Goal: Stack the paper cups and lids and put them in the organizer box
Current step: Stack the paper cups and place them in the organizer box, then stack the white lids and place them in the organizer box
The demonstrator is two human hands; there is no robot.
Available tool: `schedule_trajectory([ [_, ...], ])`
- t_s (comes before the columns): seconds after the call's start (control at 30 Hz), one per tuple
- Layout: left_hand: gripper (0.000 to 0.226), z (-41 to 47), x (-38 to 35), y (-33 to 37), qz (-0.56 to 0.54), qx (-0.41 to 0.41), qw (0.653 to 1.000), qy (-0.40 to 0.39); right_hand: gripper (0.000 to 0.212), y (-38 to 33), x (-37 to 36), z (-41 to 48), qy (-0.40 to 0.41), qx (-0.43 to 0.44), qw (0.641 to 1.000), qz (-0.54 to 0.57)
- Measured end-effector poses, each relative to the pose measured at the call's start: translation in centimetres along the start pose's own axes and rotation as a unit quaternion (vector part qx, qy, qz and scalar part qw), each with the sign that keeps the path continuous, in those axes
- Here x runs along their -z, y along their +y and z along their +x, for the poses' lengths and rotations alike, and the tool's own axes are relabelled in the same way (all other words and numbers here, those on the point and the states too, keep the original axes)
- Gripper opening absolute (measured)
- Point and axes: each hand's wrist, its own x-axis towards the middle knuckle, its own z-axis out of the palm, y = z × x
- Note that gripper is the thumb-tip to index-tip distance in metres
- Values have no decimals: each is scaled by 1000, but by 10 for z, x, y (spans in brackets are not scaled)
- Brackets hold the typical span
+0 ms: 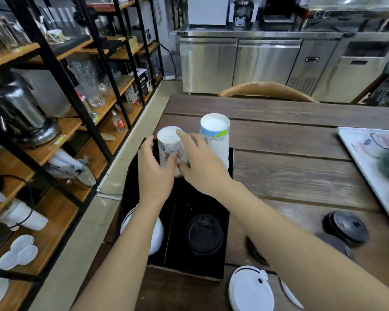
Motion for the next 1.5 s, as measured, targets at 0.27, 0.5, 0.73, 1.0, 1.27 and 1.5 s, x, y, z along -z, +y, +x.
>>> schedule_trajectory([
  [0.27,36,-132,-55,4,-15,-218,973,-68,22,69,8,-108,122,-73,988,60],
  [0.5,50,-226,-84,-44,174,-71,914,-360,13,111,-23,-211,24,-200,978,55],
  [0.73,84,-238,-92,-51,317,102,857,-394,33,119,-53,-254,-122,-281,952,24],
  [1.0,75,-228,-104,-30,277,211,880,-323,44,108,-54,-249,-77,-354,916,173],
  [1.27,36,-231,-101,-12,3,335,905,-261,36,130,-12,-260,43,-351,886,300],
  [1.5,36,-235,-148,20,-17,278,919,-280,35,167,23,-280,135,-383,865,294],
])
